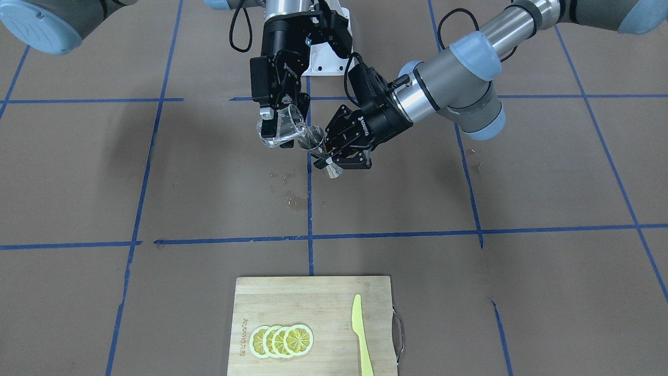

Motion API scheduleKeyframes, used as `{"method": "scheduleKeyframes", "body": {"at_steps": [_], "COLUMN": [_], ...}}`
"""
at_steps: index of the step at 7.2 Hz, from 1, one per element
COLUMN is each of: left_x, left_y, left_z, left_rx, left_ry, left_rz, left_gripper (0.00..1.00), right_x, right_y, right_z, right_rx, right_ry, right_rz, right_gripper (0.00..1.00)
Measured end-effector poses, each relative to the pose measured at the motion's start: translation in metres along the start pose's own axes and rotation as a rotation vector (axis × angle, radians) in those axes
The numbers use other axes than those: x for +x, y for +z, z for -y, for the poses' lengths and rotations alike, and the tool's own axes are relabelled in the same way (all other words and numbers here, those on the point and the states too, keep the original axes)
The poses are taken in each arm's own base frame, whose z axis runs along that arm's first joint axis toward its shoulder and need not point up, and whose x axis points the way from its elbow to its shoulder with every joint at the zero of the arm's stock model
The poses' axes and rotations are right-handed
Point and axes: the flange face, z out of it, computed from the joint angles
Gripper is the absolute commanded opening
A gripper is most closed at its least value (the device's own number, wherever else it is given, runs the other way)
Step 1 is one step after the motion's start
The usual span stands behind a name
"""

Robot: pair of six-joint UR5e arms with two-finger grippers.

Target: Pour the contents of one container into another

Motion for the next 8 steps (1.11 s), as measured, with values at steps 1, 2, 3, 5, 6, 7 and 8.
{"method": "scheduleKeyframes", "body": {"at_steps": [1, 2, 3, 5, 6, 7, 8], "left_x": [0.0003, 0.0008, 0.0012, 0.0015, 0.0015, 0.0015, 0.0015], "left_y": [0.0003, 0.0007, 0.0009, 0.0012, 0.0012, 0.0012, 0.0012], "left_z": [0.0, 0.0004, 0.0007, 0.001, 0.001, 0.001, 0.0009], "left_rx": [0.0, 0.001, 0.001, 0.002, 0.002, 0.002, 0.001], "left_ry": [-0.002, -0.004, -0.006, -0.007, -0.007, -0.007, -0.007], "left_rz": [-0.001, -0.002, -0.002, -0.003, -0.003, -0.003, -0.003], "left_gripper": [0.0, 0.0, 0.0, 0.0, 0.0, 0.0, 0.0], "right_x": [-0.0003, -0.0011, -0.0019, -0.0039, -0.0041, -0.0044, -0.0045], "right_y": [-0.0004, -0.0009, -0.001, -0.0019, -0.002, -0.0022, -0.0021], "right_z": [0.0002, 0.0002, 0.0, -0.0005, -0.0006, -0.0007, -0.0009], "right_rx": [0.0, 0.001, 0.001, 0.001, 0.001, 0.001, 0.001], "right_ry": [-0.003, -0.006, -0.009, -0.026, -0.038, -0.044, -0.046], "right_rz": [-0.001, -0.003, -0.006, -0.006, -0.006, -0.006, -0.007], "right_gripper": [0.0, 0.0, 0.0, 0.0, 0.0, 0.0, 0.0]}}
